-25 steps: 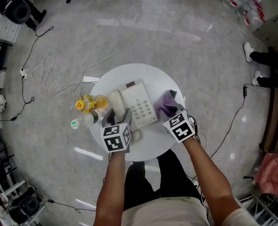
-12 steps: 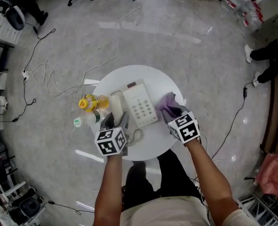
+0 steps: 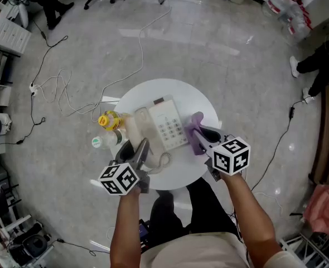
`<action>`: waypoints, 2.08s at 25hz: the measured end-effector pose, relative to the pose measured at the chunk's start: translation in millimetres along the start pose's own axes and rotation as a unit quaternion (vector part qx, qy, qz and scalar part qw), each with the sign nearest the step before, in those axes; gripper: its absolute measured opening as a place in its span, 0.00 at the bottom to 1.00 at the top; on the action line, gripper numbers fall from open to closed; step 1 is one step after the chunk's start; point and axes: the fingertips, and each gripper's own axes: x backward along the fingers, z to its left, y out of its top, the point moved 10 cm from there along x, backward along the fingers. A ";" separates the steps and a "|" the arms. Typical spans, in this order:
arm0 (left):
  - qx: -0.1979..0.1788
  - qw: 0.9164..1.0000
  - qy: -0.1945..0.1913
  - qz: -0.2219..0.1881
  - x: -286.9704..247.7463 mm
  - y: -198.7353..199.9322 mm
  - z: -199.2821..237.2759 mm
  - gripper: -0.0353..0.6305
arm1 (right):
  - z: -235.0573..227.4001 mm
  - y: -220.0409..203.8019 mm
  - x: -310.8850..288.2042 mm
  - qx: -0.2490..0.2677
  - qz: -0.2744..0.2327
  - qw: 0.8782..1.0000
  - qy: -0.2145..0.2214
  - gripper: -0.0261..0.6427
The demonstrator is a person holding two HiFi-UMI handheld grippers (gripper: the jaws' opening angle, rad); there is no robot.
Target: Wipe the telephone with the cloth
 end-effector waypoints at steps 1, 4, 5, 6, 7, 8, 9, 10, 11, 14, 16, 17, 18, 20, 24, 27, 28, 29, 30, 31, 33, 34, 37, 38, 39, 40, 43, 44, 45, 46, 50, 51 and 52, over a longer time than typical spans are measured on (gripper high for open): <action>0.006 1.000 -0.018 -0.005 3.1 2.5 -2.6 0.40 | 6.4 4.2 1.1 -0.003 -0.011 1.000 0.012 0.09; 0.007 0.998 -0.066 -0.012 10.5 9.9 -14.4 0.40 | 31.1 19.2 0.7 0.007 -0.036 0.998 0.056 0.09; 0.006 0.997 -0.079 -0.015 12.9 12.0 -18.2 0.40 | 40.3 23.8 -0.7 0.008 -0.045 0.996 0.075 0.09; 0.008 0.995 -0.094 -0.018 15.3 14.2 -22.1 0.40 | 49.2 27.9 -2.7 0.005 -0.054 0.994 0.095 0.09; 0.013 0.994 -0.111 -0.020 17.6 16.9 -26.7 0.39 | 57.3 31.6 -5.0 -0.003 -0.063 0.991 0.116 0.09; 0.017 0.991 -0.128 -0.019 20.1 20.5 -32.5 0.39 | 64.1 34.9 -7.6 -0.015 -0.072 0.988 0.137 0.09; 0.021 0.989 -0.145 -0.016 22.5 24.6 -39.1 0.39 | 69.4 37.9 -10.3 -0.035 -0.083 0.983 0.157 0.09; 0.023 0.986 -0.163 -0.014 24.5 27.7 -45.3 0.39 | 73.1 40.8 -12.7 -0.061 -0.096 0.978 0.176 0.09; 0.025 0.983 -0.181 -0.012 25.9 29.4 -50.5 0.39 | 75.1 43.7 -14.5 -0.093 -0.112 0.970 0.192 0.09; 0.032 0.969 -0.243 -0.001 27.7 29.2 -64.1 0.39 | 75.4 52.1 -16.5 -0.179 -0.171 0.944 0.220 0.09; 0.031 0.960 -0.277 0.011 27.7 28.4 -73.7 0.39 | 76.1 55.4 -17.9 -0.199 -0.187 0.934 0.229 0.09; 0.032 0.957 -0.286 0.015 27.3 28.3 -77.5 0.39 | 77.9 55.6 -19.0 -0.201 -0.184 0.933 0.234 0.09; 0.037 0.956 -0.291 0.014 26.7 28.5 -79.5 0.39 | 80.5 54.9 -19.9 -0.200 -0.177 0.933 0.240 0.09; 0.062 0.954 -0.293 0.003 25.9 29.6 -77.2 0.38 | 87.8 51.2 -20.6 -0.195 -0.160 0.934 0.254 0.09; 0.120 0.945 -0.303 -0.026 29.8 33.1 -62.9 0.38 | 101.8 39.2 -18.1 -0.179 -0.118 0.935 0.283 0.09; 0.132 0.941 -0.311 -0.029 29.4 36.0 -59.7 0.38 | 101.9 36.0 -16.2 -0.176 -0.084 0.931 0.308 0.09; 0.134 0.940 -0.314 -0.029 28.9 36.4 -59.2 0.38 | 100.7 35.7 -15.9 -0.176 -0.072 0.930 0.316 0.09; 0.136 0.939 -0.316 -0.028 28.6 36.4 -58.8 0.38 | 99.4 35.6 -15.4 -0.176 -0.060 0.928 0.323 0.09; 0.138 0.937 -0.319 -0.028 28.3 36.0 -58.6 0.38 | 97.6 35.7 -14.5 -0.176 -0.049 0.926 0.329 0.08; 0.141 0.936 -0.322 -0.027 27.7 35.5 -58.7 0.38 | 95.1 36.2 -13.2 -0.175 -0.038 0.925 0.335 0.08; 0.147 0.933 -0.327 -0.026 25.6 34.6 -60.2 0.38 | 88.1 38.6 -9.5 -0.171 -0.019 0.923 0.344 0.09; 0.149 0.932 -0.330 -0.026 24.7 34.2 -61.2 0.38 | 84.4 39.7 -7.1 -0.169 -0.011 0.922 0.349 0.09; 0.157 0.929 -0.335 -0.028 25.3 32.3 -63.6 0.37 | 76.3 39.2 1.5 -0.171 0.005 0.919 0.356 0.09; 0.162 0.927 -0.336 -0.030 26.1 32.1 -63.8 0.37 | 74.8 38.2 4.5 -0.177 0.004 0.917 0.357 0.09; 0.168 0.926 -0.336 -0.034 26.7 32.4 -63.7 0.37 | 74.0 36.9 7.3 -0.183 0.003 0.916 0.357 0.09; 0.175 0.925 -0.335 -0.038 26.8 33.1 -63.2 0.37 | 74.4 35.2 10.0 -0.188 0.002 0.914 0.359 0.09; 0.204 0.922 -0.323 -0.060 26.0 36.8 -58.9 0.37 | 84.7 27.0 17.5 -0.180 0.018 0.912 0.369 0.09; 0.214 0.920 -0.320 -0.068 25.5 38.1 -56.6 0.37 | 90.1 22.7 19.3 -0.173 0.028 0.911 0.373 0.09; 0.222 0.919 -0.317 -0.075 24.7 39.3 -54.3 0.37 | 94.7 18.0 20.7 -0.166 0.039 0.910 0.378 0.09; 0.225 0.918 -0.316 -0.079 23.6 40.6 -52.7 0.37 | 98.1 13.1 21.8 -0.161 0.048 0.908 0.383 0.09; 0.222 0.917 -0.322 -0.079 22.0 43.6 -54.1 0.36 | 97.5 2.0 28.0 -0.172 0.045 0.908 0.381 0.09; 0.222 0.916 -0.326 -0.077 22.2 42.8 -56.3 0.36 | 95.2 2.3 29.0 -0.180 0.034 0.909 0.376 0.09; 0.221 0.915 -0.331 -0.073 22.1 41.0 -58.9 0.36 | 92.2 3.9 29.6 -0.189 0.019 0.910 0.369 0.09</action>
